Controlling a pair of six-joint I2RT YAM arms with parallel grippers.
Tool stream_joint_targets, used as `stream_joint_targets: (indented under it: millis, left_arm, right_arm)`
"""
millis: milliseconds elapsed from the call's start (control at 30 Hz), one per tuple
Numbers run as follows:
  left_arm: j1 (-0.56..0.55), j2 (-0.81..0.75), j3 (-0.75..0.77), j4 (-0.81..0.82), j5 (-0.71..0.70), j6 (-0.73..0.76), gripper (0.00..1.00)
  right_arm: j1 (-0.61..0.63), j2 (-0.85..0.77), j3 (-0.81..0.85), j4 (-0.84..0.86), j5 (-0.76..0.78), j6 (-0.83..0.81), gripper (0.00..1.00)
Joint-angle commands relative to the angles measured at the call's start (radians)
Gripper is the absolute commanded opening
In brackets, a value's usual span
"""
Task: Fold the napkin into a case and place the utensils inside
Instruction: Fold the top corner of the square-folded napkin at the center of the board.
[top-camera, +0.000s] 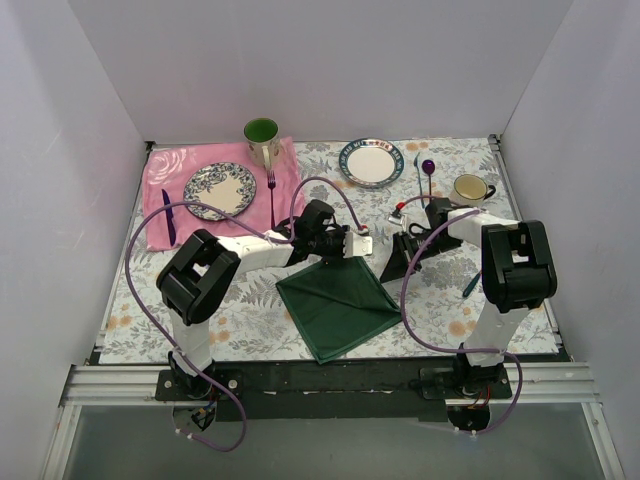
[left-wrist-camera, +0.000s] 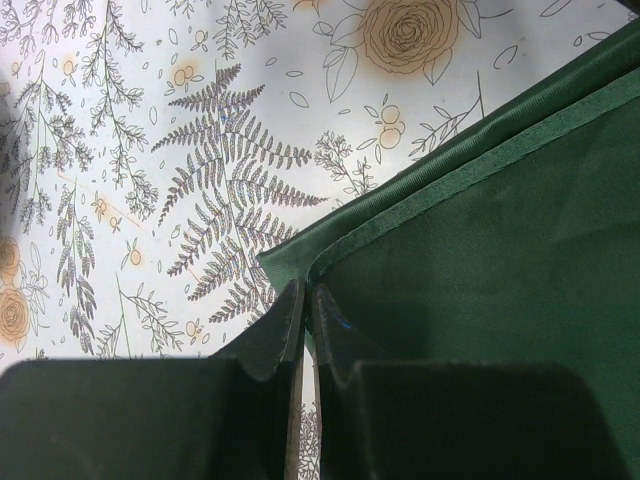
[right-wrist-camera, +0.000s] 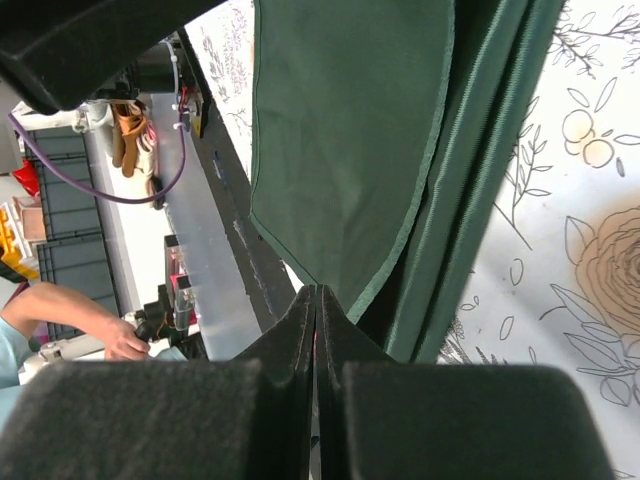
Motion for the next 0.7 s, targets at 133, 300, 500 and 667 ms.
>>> stream_joint_targets:
  millis: [133,300,500,667]
  left_arm:
    - [0.006,0.013,0.042,0.022,0.015,0.017,0.00]
    - [0.006,0.027,0.045,0.028,0.009,0.026,0.00]
    - [0.006,0.030,0.038,0.045,-0.007,0.020,0.01]
    - [0.007,0.027,0.022,0.067,-0.017,0.023,0.01]
  right_arm:
    - [0.020,-0.049,-0.029,-0.013,-0.043,-0.030,0.01]
    - [0.057,-0.076,-0.040,-0.013,-0.054,-0.041,0.02]
    - [0.072,-0.092,-0.069,0.005,-0.033,-0.035,0.03]
    - [0.072,-0.112,-0.078,0.019,-0.034,-0.027,0.03]
